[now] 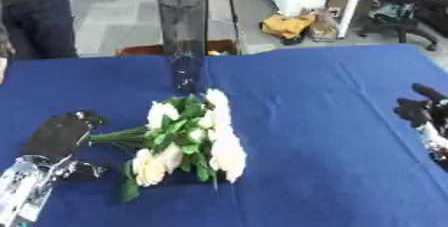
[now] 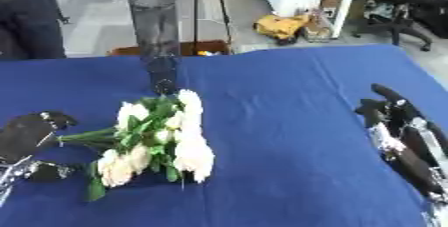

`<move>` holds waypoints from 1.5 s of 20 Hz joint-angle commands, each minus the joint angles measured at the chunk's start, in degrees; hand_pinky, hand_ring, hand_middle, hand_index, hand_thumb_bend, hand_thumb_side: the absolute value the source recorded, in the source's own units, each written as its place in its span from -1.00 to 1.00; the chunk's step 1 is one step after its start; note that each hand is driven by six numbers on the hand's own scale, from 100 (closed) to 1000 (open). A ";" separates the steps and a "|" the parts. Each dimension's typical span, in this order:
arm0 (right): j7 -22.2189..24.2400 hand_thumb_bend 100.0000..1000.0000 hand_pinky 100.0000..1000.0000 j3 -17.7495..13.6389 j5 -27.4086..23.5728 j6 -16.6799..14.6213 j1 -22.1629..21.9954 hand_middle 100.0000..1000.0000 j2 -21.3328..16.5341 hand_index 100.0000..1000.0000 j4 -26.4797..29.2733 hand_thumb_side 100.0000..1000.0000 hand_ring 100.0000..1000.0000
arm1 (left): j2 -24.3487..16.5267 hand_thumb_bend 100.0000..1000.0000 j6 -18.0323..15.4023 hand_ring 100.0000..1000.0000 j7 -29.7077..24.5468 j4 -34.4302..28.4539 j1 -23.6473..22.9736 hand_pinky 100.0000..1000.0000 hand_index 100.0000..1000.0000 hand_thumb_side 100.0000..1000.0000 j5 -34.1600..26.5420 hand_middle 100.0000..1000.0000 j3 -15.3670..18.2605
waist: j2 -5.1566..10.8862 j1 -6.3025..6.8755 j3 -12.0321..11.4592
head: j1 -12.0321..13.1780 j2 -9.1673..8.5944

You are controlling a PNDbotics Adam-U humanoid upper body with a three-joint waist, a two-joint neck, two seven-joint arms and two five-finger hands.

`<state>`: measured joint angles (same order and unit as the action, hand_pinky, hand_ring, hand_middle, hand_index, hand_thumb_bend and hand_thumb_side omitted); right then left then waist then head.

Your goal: Arrange flowers into the vase.

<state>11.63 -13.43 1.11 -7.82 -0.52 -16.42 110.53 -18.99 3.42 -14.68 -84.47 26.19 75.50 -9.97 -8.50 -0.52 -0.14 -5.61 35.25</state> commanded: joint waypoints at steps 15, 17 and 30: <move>0.29 -1.00 0.70 -0.17 -0.37 -0.17 0.45 0.21 -0.72 0.90 0.44 0.01 0.78 | 2.34 -0.06 3.08 0.11 8.70 5.60 4.52 0.10 0.37 -0.99 2.68 -0.01 1.29 | 1.27 0.29 0.22 | 0.08 0.09; 0.32 -1.00 0.70 -0.15 -0.38 -0.17 0.47 0.21 -0.70 0.90 0.43 0.01 0.78 | 2.71 -0.08 3.35 0.08 10.04 6.18 4.82 0.07 0.32 -1.00 2.53 -0.04 1.27 | 1.27 0.29 0.27 | 0.08 0.09; 0.49 -1.00 0.70 -0.07 -0.45 -0.25 0.49 0.21 -0.63 0.90 0.39 0.01 0.78 | 4.65 -0.13 3.09 0.05 12.65 10.88 6.56 0.04 0.26 -1.00 3.24 -0.18 0.59 | 1.17 0.19 0.76 | 0.24 0.12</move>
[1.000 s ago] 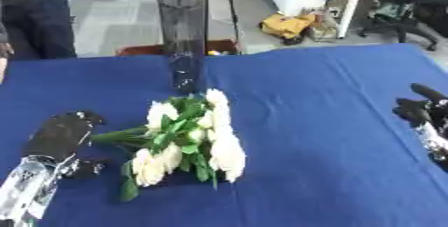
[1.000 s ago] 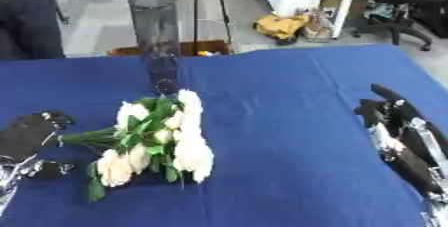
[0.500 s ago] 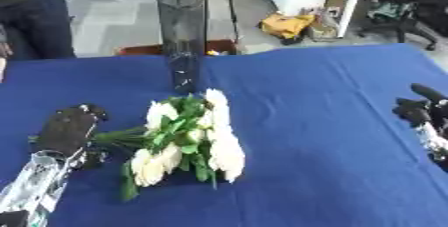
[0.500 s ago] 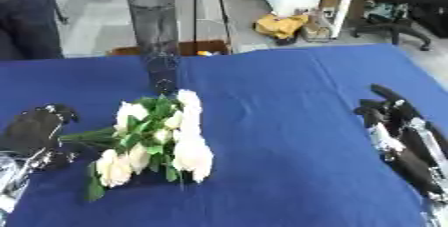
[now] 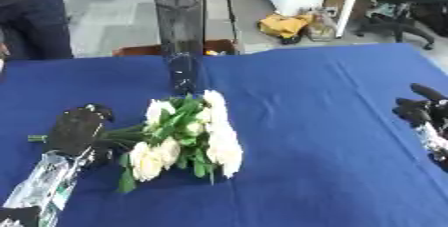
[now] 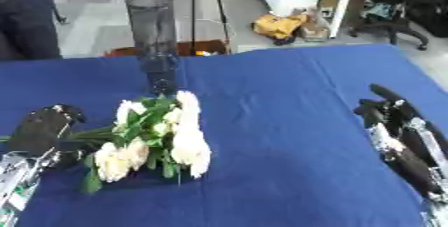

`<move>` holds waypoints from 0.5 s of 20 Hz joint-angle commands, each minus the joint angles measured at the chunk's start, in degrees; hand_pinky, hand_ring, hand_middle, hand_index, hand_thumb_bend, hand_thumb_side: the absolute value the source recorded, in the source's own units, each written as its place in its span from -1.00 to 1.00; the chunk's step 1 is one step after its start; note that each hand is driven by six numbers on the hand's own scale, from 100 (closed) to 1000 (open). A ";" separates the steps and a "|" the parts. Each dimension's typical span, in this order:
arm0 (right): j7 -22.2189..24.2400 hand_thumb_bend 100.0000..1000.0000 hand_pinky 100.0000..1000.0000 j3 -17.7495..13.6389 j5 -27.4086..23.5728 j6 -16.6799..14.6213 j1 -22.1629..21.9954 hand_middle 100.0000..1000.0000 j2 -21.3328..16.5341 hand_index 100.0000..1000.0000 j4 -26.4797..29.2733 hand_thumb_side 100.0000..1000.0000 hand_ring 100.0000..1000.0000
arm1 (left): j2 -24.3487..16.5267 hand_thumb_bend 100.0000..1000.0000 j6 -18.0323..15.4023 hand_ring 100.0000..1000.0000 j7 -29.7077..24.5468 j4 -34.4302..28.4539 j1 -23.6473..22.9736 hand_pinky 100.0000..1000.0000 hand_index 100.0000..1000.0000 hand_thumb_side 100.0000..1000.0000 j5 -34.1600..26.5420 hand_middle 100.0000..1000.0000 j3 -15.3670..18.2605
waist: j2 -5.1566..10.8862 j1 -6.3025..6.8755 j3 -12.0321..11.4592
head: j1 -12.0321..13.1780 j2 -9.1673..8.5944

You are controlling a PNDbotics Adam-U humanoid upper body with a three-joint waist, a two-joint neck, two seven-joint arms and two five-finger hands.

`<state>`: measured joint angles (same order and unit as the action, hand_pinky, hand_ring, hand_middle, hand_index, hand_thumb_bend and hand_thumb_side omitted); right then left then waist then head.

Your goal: Arrange flowers into the vase.

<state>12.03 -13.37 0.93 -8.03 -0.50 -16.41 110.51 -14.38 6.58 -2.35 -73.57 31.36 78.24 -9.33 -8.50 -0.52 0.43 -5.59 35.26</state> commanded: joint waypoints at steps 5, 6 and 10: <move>0.14 -1.00 0.70 -0.13 -0.25 -0.06 0.49 0.21 -0.62 0.90 0.36 0.01 0.78 | 0.76 -0.17 0.59 0.01 1.87 1.61 1.99 0.02 0.24 -1.00 1.24 -0.22 0.08 | 1.10 0.23 0.32 | 0.23 0.16; 0.15 -1.00 0.70 -0.13 -0.25 -0.06 0.50 0.21 -0.62 0.90 0.36 0.01 0.78 | 0.92 -0.18 0.86 0.00 2.45 1.97 2.15 0.01 0.23 -1.00 1.35 -0.23 0.16 | 1.08 0.24 0.37 | 0.23 0.16; 0.18 -1.00 0.70 -0.13 -0.24 -0.07 0.49 0.21 -0.62 0.90 0.34 0.01 0.78 | 1.51 -0.22 1.68 -0.04 4.97 3.45 2.74 -0.02 0.18 -1.00 1.46 -0.29 0.39 | 1.03 0.27 0.51 | 0.26 0.18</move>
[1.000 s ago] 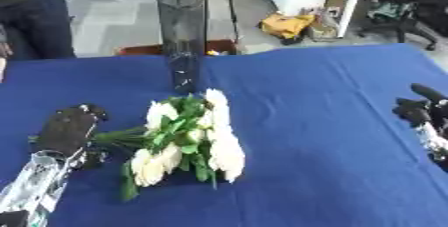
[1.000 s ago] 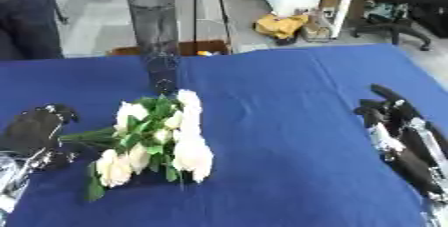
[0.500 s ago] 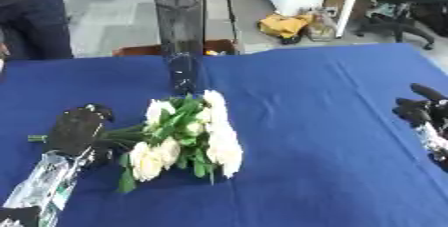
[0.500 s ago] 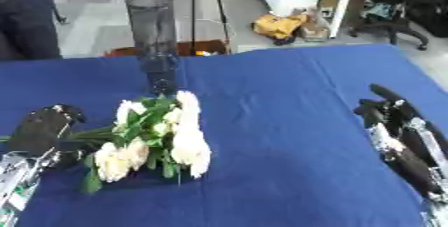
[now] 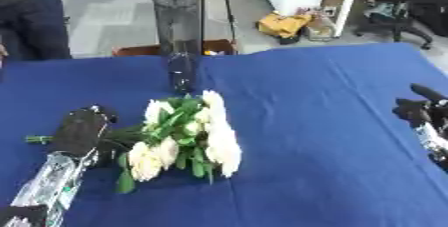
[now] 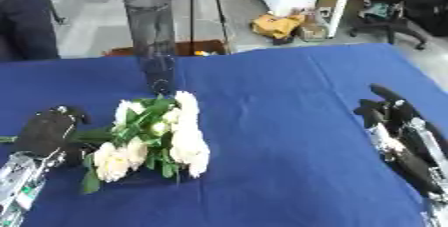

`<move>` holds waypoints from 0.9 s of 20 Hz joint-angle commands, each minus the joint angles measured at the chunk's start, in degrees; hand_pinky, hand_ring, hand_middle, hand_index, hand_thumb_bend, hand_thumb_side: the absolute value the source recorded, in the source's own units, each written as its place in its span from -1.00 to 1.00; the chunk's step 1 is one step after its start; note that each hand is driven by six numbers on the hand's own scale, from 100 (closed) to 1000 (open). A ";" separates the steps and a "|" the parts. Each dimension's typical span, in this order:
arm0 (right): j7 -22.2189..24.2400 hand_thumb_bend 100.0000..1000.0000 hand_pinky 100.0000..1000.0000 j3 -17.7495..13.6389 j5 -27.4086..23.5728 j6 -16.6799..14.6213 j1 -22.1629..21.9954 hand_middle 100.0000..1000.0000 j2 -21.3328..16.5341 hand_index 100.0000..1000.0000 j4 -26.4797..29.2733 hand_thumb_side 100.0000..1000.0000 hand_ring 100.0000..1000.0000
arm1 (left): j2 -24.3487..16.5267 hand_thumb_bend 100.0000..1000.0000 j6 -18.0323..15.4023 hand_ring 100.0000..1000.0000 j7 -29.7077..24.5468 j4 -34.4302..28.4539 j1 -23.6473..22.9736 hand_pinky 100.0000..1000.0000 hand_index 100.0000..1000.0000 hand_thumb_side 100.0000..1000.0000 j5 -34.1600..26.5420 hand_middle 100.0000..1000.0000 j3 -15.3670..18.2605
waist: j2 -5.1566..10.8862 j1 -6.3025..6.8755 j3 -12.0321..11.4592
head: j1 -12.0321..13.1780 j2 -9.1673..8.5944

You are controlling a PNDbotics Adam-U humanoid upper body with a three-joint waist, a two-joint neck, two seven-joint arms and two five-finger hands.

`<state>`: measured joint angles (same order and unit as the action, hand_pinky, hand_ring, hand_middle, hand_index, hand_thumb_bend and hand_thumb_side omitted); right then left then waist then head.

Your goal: Arrange flowers into the vase.

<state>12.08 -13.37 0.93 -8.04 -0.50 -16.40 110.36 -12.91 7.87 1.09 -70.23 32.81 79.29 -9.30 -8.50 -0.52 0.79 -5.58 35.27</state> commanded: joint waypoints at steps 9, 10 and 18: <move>0.29 -1.00 0.70 -0.09 -0.21 -0.08 0.56 0.21 -0.54 0.90 0.45 0.01 0.78 | 1.53 -0.26 1.69 -0.08 6.05 5.10 2.57 -0.08 0.12 -1.00 0.89 -0.35 0.89 | 0.78 0.34 0.62 | 0.34 0.13; 0.32 -1.00 0.70 -0.08 -0.20 -0.08 0.57 0.21 -0.52 0.90 0.44 0.01 0.78 | 1.67 -0.26 1.73 -0.09 6.33 5.65 2.71 -0.08 0.12 -1.00 0.98 -0.35 0.96 | 0.75 0.34 0.68 | 0.34 0.13; 0.33 -1.00 0.70 -0.10 -0.16 -0.13 0.61 0.21 -0.47 0.90 0.43 0.01 0.78 | 2.16 -0.24 1.77 -0.22 7.17 8.56 3.08 -0.20 0.06 -1.00 1.04 -0.41 1.32 | 0.59 0.28 0.98 | 0.32 0.18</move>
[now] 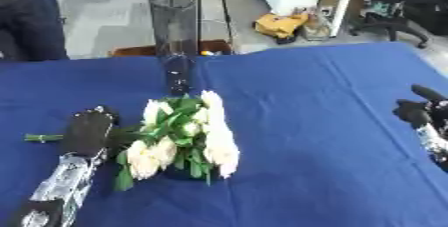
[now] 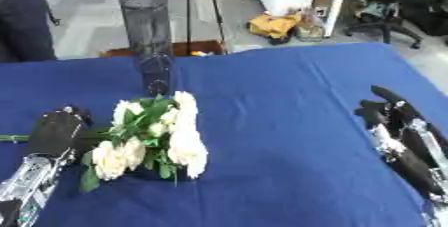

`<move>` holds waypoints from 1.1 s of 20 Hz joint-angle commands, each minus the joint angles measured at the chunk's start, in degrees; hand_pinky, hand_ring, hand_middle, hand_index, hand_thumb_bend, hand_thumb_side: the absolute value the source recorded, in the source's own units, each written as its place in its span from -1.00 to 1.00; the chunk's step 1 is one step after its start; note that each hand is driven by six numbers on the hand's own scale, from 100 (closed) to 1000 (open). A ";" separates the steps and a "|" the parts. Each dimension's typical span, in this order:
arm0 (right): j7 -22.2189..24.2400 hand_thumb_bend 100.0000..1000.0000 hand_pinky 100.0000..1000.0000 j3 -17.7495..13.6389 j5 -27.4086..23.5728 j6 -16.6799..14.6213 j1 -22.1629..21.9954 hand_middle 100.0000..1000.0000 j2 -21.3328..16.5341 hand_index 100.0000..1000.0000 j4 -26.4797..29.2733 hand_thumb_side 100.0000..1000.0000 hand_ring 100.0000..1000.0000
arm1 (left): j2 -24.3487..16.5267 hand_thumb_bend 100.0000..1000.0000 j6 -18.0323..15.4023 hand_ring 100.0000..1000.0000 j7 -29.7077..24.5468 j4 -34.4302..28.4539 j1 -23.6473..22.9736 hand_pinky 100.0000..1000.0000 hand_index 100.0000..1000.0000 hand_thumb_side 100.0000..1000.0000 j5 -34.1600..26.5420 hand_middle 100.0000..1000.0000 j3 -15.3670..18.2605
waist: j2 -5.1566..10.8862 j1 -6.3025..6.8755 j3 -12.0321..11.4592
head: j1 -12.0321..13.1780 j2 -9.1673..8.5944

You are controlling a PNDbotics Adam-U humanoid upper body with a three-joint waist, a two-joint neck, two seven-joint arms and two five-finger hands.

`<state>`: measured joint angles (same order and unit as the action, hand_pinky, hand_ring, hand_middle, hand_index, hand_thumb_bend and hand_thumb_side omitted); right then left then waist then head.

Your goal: Arrange flowers into the vase.

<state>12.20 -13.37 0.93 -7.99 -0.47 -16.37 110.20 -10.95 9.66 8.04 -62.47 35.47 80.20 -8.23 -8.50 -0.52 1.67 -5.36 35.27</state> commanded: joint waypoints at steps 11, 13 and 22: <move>0.27 -1.00 0.70 -0.16 -0.24 -0.17 0.68 0.21 -0.49 0.90 0.55 0.01 0.78 | 0.39 0.14 -0.94 -1.00 -0.95 1.86 -0.22 -0.90 -0.54 -1.00 -0.29 -1.00 -0.29 | 0.70 0.30 -0.21 | -0.14 0.23; 0.30 -1.00 0.70 -0.16 -0.29 -0.16 0.69 0.21 -0.49 0.90 0.53 0.01 0.78 | 0.42 0.08 -1.09 -1.00 -1.28 2.09 -0.24 -0.91 -0.57 -1.00 -0.14 -1.00 -0.40 | 0.74 0.29 -0.29 | -0.11 0.19; 0.41 -1.00 0.70 -0.15 -0.37 -0.20 0.75 0.21 -0.53 0.90 0.49 0.01 0.78 | 0.39 0.10 -0.99 -0.40 -1.98 2.26 -0.15 -0.18 -0.04 -1.00 1.97 -0.47 -0.35 | 0.82 0.29 -0.42 | -0.11 0.15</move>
<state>12.52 -13.37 0.91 -8.06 -0.21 -16.34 110.19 -10.71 8.54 6.56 -61.86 35.84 81.40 -8.23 -8.50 -0.52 1.28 -5.40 35.28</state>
